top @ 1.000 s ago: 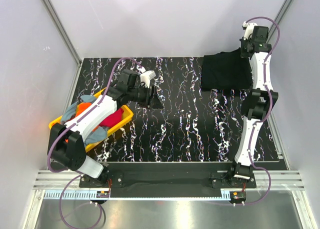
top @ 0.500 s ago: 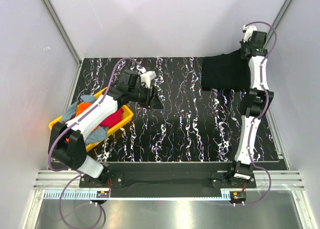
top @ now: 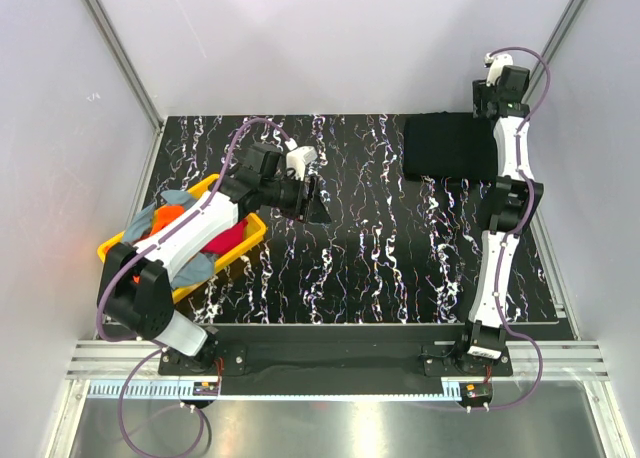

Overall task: Fold and stack the t-shirts
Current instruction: Neatly place the folded tshirt to the corner

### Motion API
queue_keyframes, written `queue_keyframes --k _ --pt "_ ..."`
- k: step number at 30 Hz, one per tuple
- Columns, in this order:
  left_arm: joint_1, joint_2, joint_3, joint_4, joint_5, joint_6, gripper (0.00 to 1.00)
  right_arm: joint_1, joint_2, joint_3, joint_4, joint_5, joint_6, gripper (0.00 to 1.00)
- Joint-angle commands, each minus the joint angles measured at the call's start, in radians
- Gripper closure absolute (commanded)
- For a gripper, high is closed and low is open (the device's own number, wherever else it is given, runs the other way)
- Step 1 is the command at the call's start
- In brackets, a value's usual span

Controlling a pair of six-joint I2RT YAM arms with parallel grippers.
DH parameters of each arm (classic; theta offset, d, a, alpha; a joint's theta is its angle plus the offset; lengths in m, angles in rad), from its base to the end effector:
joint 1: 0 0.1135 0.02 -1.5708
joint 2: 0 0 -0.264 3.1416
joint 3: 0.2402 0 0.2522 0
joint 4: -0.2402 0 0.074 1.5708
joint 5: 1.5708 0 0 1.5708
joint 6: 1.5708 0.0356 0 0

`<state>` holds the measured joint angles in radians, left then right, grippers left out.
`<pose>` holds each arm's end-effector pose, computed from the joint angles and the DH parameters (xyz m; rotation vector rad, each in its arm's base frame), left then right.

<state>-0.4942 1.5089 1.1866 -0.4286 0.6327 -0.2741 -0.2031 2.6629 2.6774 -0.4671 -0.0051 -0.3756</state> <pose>0.2806 -0.1751 0.2862 0.5980 2.3287 -1.1100 0.5847 -0.1202 0.2507 -0.1792 2.0343 -0.3596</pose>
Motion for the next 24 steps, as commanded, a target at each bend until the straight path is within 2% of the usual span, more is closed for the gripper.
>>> queue_keyframes --k 1,3,4,7,11,14,15,18,19,24 --pt "-0.007 -0.003 0.001 0.033 0.021 -0.005 0.33 -0.002 -0.055 -0.023 0.071 0.063 0.050 0.26" --pt "-0.006 -0.004 0.002 0.031 0.027 -0.005 0.18 -0.002 -0.118 -0.080 0.076 0.056 0.108 0.26" --pt "-0.009 -0.006 0.002 0.031 0.027 -0.005 0.01 -0.001 -0.142 -0.141 0.076 0.050 0.130 0.27" --pt "-0.009 -0.012 0.002 0.031 0.027 -0.004 0.01 0.013 -0.243 -0.287 0.070 -0.007 0.262 0.31" --pt "-0.010 -0.042 -0.001 0.031 0.010 0.004 0.01 0.028 -0.398 -0.474 0.071 -0.205 0.479 0.45" --pt "-0.010 -0.082 -0.001 0.031 -0.030 0.018 0.01 0.031 -0.449 -0.582 0.076 -0.337 0.604 0.68" --pt "-0.010 -0.101 -0.004 0.033 -0.054 0.024 0.01 0.031 -0.457 -0.603 0.081 -0.402 0.630 0.79" --pt "-0.010 -0.128 -0.005 0.033 -0.073 0.030 0.01 0.034 -0.449 -0.669 0.122 -0.570 0.708 0.97" --pt "-0.009 -0.134 -0.005 0.033 -0.076 0.030 0.01 0.036 -0.431 -0.680 0.123 -0.596 0.728 1.00" --pt "-0.007 -0.136 -0.004 0.031 -0.082 0.029 0.01 0.059 -0.388 -0.717 0.136 -0.700 0.748 1.00"
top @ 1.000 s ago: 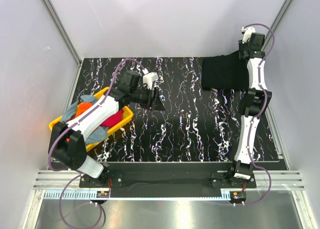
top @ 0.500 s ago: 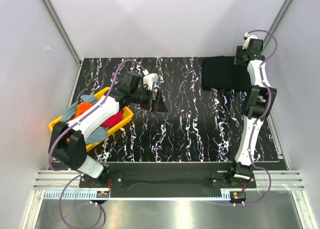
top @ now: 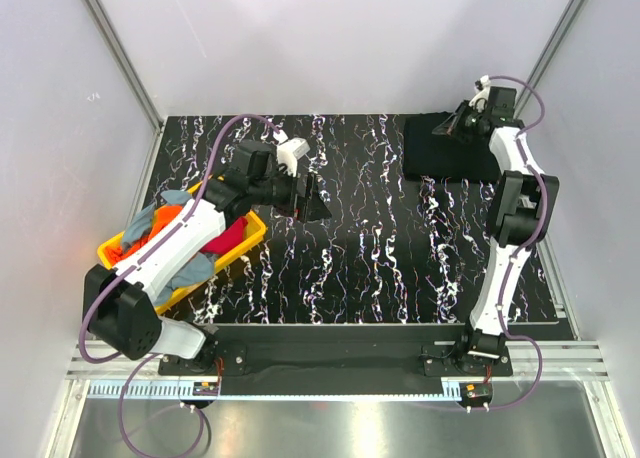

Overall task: Fold and stack the t-shirts
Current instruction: Neatly place the folded tshirt to the corner

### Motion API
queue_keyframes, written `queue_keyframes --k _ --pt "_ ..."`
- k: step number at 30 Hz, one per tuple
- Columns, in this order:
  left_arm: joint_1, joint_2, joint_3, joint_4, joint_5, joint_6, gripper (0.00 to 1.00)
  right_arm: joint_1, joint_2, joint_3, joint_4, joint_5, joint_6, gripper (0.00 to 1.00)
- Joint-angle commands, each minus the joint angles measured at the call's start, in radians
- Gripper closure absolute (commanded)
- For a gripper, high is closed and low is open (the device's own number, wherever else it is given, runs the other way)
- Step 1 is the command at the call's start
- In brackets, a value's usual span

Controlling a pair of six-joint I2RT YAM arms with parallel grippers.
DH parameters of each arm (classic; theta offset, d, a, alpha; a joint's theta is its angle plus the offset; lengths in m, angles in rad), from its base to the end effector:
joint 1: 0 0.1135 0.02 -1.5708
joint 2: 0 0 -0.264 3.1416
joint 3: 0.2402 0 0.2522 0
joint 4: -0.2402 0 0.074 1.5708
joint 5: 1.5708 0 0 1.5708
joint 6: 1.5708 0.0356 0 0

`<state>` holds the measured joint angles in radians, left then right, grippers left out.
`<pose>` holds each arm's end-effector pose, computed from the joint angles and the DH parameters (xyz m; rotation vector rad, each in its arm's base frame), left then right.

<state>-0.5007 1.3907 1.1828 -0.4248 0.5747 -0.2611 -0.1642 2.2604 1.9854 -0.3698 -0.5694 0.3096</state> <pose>0.2614 -0.1651 0.3199 0.6065 2.2045 -1.0464 0.5192 -0.0666 0.2459 0.2005 2.1767 0.7097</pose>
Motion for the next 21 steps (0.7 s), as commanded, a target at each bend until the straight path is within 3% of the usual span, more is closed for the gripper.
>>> queue_keyframes --k 1,10,21 --pt "-0.001 -0.016 0.000 0.026 -0.021 0.016 0.01 0.026 0.025 -0.033 0.049 -0.139 0.065 1.00" --pt "0.010 -0.004 0.003 0.024 -0.019 0.014 0.01 0.038 0.169 -0.023 0.078 -0.236 0.048 0.97" --pt "0.014 0.011 0.005 0.021 -0.021 0.016 0.01 0.037 0.200 -0.011 0.062 -0.261 0.026 0.94"
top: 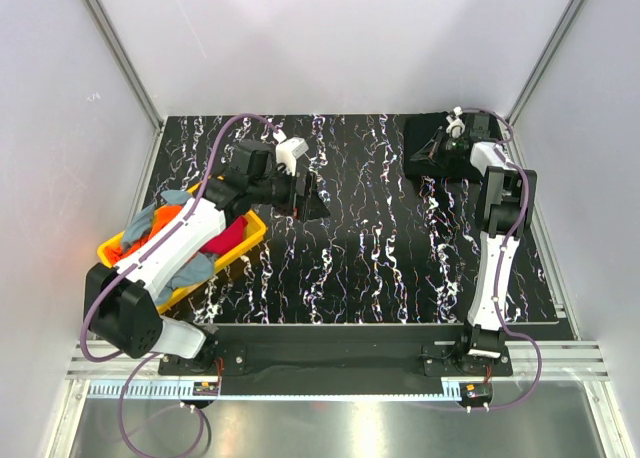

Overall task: Fold and stack the t-shirts
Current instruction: Neatly place the folded tshirt to the corner

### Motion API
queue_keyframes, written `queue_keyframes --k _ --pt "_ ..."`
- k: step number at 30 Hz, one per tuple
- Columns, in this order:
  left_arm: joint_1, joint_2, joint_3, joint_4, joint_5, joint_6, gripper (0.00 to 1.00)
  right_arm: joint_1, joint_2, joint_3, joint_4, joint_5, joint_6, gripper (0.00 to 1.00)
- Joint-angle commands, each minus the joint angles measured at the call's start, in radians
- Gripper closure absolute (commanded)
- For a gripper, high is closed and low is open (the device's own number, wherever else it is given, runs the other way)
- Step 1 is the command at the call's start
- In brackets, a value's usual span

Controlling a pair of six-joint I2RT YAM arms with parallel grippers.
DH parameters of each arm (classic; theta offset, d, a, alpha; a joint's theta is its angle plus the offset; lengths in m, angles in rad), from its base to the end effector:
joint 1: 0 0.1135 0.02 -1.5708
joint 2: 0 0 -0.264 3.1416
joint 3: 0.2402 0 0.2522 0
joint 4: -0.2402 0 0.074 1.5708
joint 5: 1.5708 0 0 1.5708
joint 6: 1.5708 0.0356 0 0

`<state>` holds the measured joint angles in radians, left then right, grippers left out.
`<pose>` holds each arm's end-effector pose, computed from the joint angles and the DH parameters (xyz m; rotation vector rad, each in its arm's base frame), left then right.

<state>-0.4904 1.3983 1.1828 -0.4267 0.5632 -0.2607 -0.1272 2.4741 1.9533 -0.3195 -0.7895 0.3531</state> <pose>0.2647 -0.1629 0.3175 0.5868 2.2171 -1.0278 0.5347 -0.0429 0.1333 0.1914 2.3247 1.0528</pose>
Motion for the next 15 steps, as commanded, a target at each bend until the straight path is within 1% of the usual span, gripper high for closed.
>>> queue_keyframes --k 1,6,8,9,10,11,12,13,14,15 --pt "0.004 0.005 0.003 0.023 -0.008 0.015 0.01 0.000 -0.024 0.030 -0.004 -0.040 -0.025 0.94" --pt "0.006 0.008 0.005 0.022 -0.008 0.018 0.01 0.000 -0.073 0.137 -0.104 -0.051 -0.032 0.92" --pt "0.004 -0.008 0.005 0.023 -0.019 0.021 0.01 0.001 -0.148 0.122 -0.118 -0.042 -0.016 0.85" --pt "0.006 -0.018 0.005 0.023 -0.028 0.024 0.01 0.003 -0.180 0.083 -0.118 -0.031 -0.008 0.83" --pt "0.004 -0.030 0.003 0.023 -0.042 0.028 0.01 0.009 -0.257 0.055 -0.118 -0.021 0.003 0.82" --pt "0.004 -0.054 0.003 0.023 -0.072 0.037 0.01 0.014 -0.297 0.024 -0.116 -0.002 0.007 0.78" --pt "0.004 -0.067 0.001 0.023 -0.086 0.040 0.01 0.018 -0.341 -0.049 -0.118 0.010 0.010 0.75" --pt "0.006 -0.082 0.001 0.023 -0.100 0.043 0.01 0.038 -0.436 -0.089 -0.119 0.031 0.018 0.68" --pt "0.004 -0.111 0.000 0.026 -0.126 0.051 0.01 0.049 -0.490 -0.134 -0.118 0.086 0.021 0.60" --pt "0.007 -0.125 -0.002 0.034 -0.137 0.052 0.01 0.066 -0.544 -0.221 -0.118 0.108 0.018 0.55"
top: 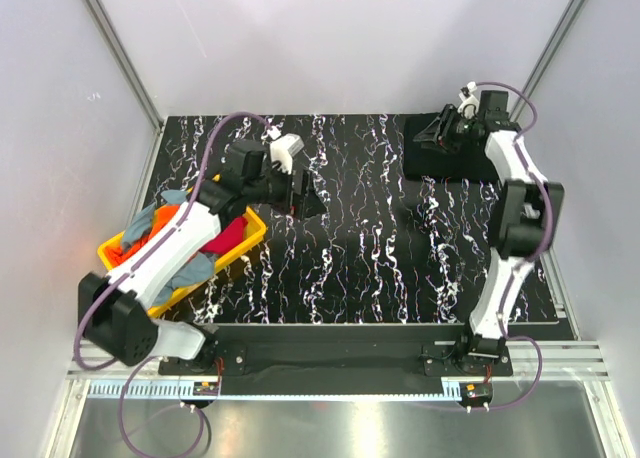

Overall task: Fold and stack the t-shirts
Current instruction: Neatly place the folded tshirt to the corner, then reset both grippers

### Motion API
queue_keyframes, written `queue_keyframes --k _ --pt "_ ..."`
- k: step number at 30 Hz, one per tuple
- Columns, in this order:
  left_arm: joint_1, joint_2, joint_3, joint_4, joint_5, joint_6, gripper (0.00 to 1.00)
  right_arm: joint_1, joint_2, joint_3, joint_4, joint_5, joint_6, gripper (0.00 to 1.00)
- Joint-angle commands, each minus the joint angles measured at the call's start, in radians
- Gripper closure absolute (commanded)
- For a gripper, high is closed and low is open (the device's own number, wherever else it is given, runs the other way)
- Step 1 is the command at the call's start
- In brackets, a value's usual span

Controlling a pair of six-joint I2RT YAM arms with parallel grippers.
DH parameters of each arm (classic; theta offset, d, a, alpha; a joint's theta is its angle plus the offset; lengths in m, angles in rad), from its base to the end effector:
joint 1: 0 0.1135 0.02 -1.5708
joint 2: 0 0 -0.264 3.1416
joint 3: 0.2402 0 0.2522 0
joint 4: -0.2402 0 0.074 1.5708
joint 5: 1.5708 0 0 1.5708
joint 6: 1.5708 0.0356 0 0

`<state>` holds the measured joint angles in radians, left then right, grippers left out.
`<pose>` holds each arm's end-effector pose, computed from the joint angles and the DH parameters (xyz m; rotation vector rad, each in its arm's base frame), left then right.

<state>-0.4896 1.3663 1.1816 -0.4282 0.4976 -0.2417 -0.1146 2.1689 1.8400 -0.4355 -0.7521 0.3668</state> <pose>0.2606 -0.1581 0.3254 0.5702 2.1862 -0.9474 0.4916 -0.0321 0.2401 0.1683 2.2746 1.0016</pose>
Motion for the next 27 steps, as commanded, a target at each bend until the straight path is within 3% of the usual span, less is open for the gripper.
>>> queue_keyframes --k 1,2,3,4,9,15,27 --pt "0.008 -0.110 -0.005 0.042 -0.080 0.035 0.01 0.067 -0.342 -0.149 -0.009 0.092 0.003 0.49" --pt "0.013 -0.142 -0.017 0.054 -0.094 0.032 0.01 0.094 -0.395 -0.192 -0.014 0.150 0.007 0.42" --pt "0.019 -0.159 -0.028 0.068 -0.099 0.027 0.01 0.107 -0.455 -0.285 -0.012 0.187 0.021 0.17" --pt "0.025 -0.177 -0.039 0.097 -0.105 0.019 0.01 0.108 -0.566 -0.335 -0.009 0.218 0.052 0.01" --pt "0.057 -0.288 -0.088 0.169 -0.123 -0.010 0.01 0.236 -0.907 -0.592 -0.019 0.329 0.102 0.00" --pt "0.080 -0.358 -0.115 0.236 -0.051 -0.033 0.01 0.234 -1.176 -0.739 -0.039 0.424 0.158 0.00" --pt "0.123 -0.368 -0.135 0.270 -0.021 -0.054 0.01 0.233 -1.296 -0.779 -0.043 0.582 0.172 0.00"
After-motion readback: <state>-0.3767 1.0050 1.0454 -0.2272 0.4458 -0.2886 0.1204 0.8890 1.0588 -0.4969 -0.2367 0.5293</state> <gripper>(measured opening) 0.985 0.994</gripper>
